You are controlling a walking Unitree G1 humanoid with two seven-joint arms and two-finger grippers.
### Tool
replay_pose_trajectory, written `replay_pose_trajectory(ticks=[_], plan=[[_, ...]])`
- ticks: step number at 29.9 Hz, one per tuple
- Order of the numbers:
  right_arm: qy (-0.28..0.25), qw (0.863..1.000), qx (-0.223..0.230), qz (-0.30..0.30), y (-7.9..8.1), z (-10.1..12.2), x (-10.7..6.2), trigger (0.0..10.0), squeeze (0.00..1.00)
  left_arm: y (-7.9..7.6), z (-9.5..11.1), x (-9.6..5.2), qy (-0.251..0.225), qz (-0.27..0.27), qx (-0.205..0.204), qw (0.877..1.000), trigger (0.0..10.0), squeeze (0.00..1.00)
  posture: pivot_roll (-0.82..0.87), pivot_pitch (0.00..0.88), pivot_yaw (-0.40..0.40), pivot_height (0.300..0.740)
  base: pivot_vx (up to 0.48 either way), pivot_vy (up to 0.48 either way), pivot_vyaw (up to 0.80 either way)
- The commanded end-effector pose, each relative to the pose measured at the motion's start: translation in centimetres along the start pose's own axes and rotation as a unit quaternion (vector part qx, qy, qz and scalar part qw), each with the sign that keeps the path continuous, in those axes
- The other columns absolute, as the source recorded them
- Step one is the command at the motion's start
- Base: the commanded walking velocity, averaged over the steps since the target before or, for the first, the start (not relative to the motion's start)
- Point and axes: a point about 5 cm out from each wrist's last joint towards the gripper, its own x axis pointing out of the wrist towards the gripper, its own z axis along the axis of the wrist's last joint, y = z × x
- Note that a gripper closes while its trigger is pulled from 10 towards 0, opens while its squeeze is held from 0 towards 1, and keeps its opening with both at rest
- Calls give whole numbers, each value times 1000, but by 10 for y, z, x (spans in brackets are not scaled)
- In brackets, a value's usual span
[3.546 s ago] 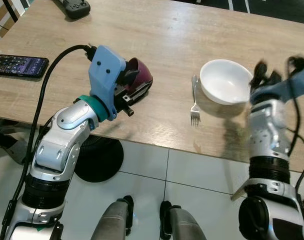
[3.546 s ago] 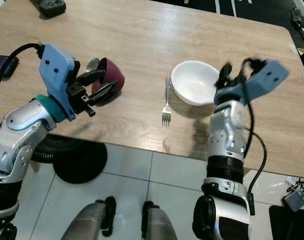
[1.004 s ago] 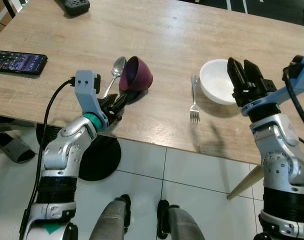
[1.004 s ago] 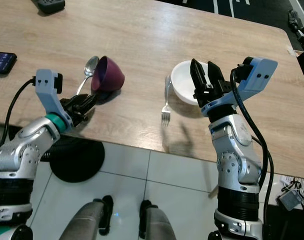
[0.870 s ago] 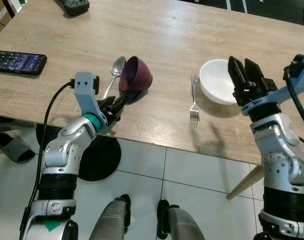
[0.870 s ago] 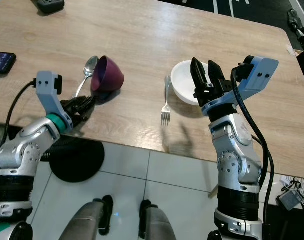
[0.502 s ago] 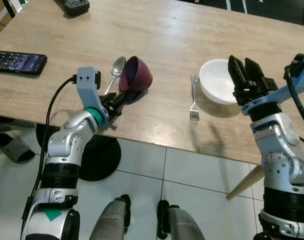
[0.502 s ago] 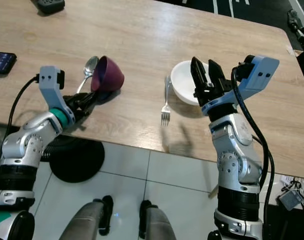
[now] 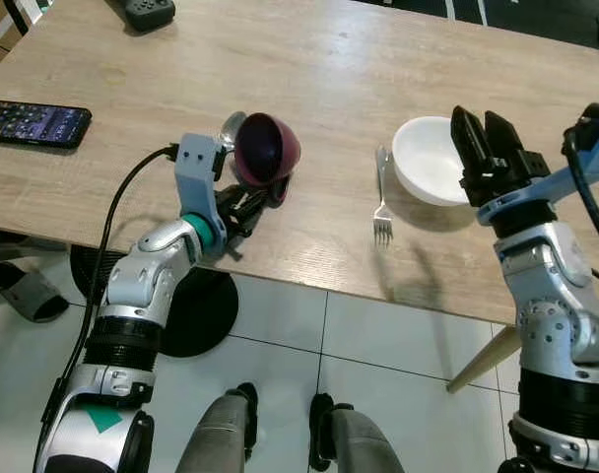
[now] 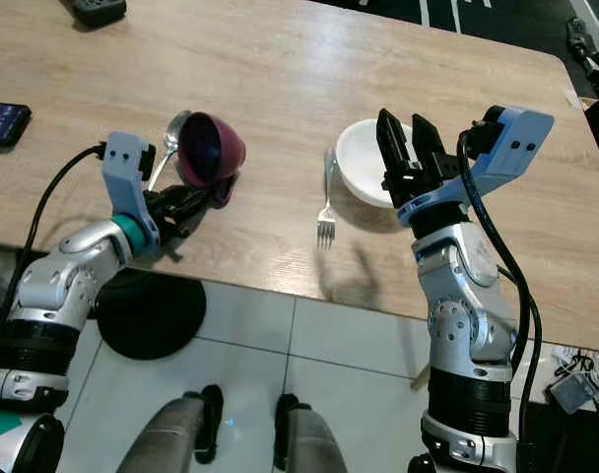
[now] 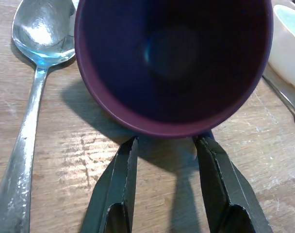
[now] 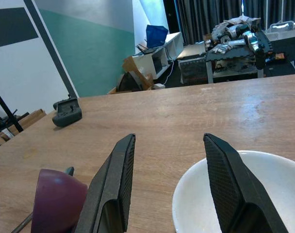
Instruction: Setting the table
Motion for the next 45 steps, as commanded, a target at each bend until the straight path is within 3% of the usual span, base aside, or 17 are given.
replay_pose_trajectory(ticks=[1,3,5,12,18,28,37,42,45], plan=[[2,1000,-2,-7,-2,0,-3,10000,0,1,-12,1,23,2,-11,1000,10000,0,95,147,-14,740,0,0,0],[2,1000,-2,-7,-2,0,-3,10000,0,2,-11,1,18,0,-2,1000,10000,0,92,147,-13,740,0,0,0],[4,1000,-3,-8,-2,-1,-4,10000,0,-1,2,1,-28,-13,36,999,10000,0,94,149,-13,740,0,0,0],[6,1000,-4,-6,-1,-2,-4,10000,0,-1,11,-3,-64,-6,51,997,10000,0,94,148,-11,740,0,0,0],[10,1000,-4,-5,-1,-3,-4,10000,0,13,12,-12,-62,22,66,996,10000,0,102,143,-15,740,0,0,0],[12,1000,-5,1,0,-4,-2,10000,0,27,17,-13,-72,60,67,993,10000,0,106,137,-21,740,0,0,0],[13,1000,-7,0,0,-5,-2,10000,0,21,21,-9,-77,46,72,993,10000,0,102,125,-19,740,0,0,0],[11,1000,-8,-4,-1,-4,-3,10000,0,15,16,-6,-46,-2,121,992,10000,0,101,126,-19,740,0,0,0],[11,1000,-8,-5,-1,-4,-3,10000,0,14,15,-5,-42,-11,128,991,10000,0,101,126,-19,740,0,0,0]])
